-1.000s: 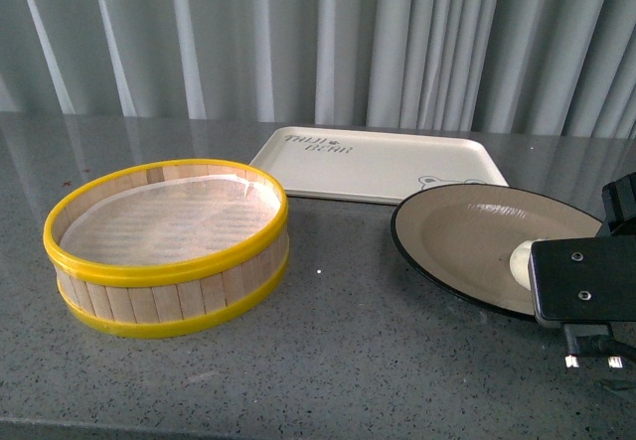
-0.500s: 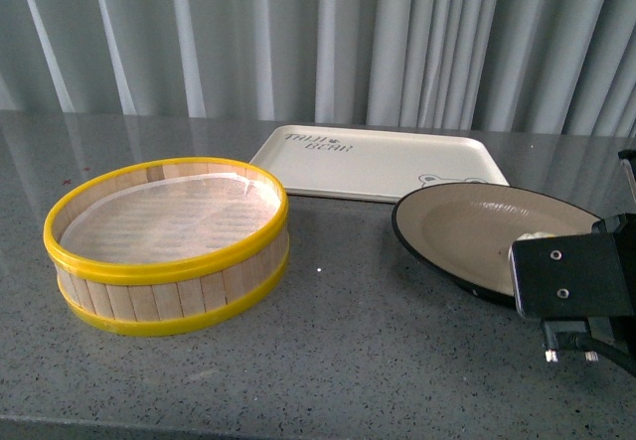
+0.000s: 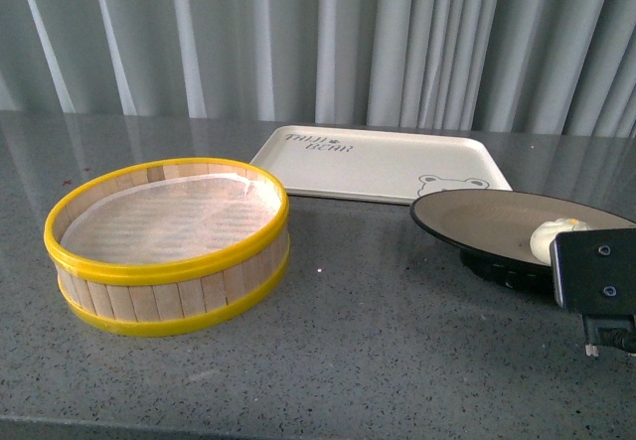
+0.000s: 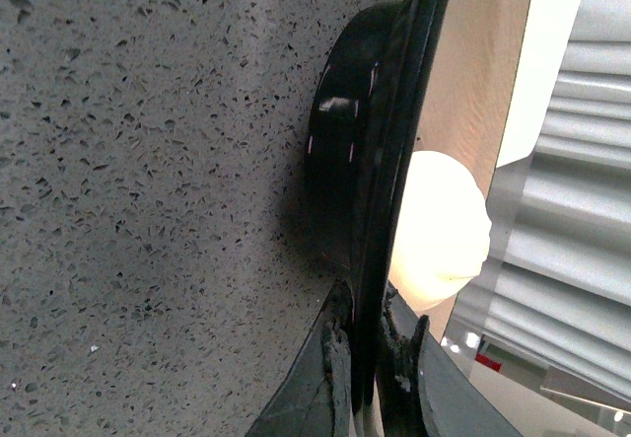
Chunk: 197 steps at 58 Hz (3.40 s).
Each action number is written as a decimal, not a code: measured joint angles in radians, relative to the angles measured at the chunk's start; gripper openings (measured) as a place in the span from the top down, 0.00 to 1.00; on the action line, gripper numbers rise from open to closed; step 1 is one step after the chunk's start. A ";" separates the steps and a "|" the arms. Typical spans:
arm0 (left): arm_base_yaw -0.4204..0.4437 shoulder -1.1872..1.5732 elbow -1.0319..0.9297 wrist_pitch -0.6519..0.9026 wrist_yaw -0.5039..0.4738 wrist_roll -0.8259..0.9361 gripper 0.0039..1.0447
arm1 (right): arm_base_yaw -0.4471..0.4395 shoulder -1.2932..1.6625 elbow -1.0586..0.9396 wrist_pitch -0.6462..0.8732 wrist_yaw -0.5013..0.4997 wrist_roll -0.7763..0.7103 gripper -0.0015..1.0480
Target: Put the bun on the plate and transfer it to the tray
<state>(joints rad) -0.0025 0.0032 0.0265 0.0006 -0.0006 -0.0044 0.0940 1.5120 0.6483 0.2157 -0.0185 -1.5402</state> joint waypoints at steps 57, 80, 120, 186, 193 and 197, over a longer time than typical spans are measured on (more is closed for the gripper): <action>0.000 0.000 0.000 0.000 0.000 0.000 0.06 | -0.008 -0.041 -0.022 0.263 0.040 -0.122 0.97; 0.000 0.000 0.000 0.000 0.000 0.000 0.06 | -0.062 0.150 0.132 0.374 -0.089 -0.077 0.97; 0.000 0.000 0.000 0.000 0.000 0.000 0.06 | -0.063 0.458 0.409 0.404 -0.071 -0.050 0.97; 0.000 0.000 0.000 0.000 0.000 0.000 0.06 | -0.032 0.609 0.593 0.323 -0.045 -0.062 0.97; 0.000 0.000 0.000 0.000 0.000 0.000 0.06 | -0.024 0.613 0.603 0.314 -0.032 -0.061 0.97; 0.000 0.000 0.000 0.000 0.000 0.000 0.06 | -0.019 0.618 0.603 0.312 -0.031 -0.062 0.97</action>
<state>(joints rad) -0.0025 0.0032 0.0265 0.0006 -0.0006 -0.0044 0.0746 2.1296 1.2518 0.5278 -0.0494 -1.6020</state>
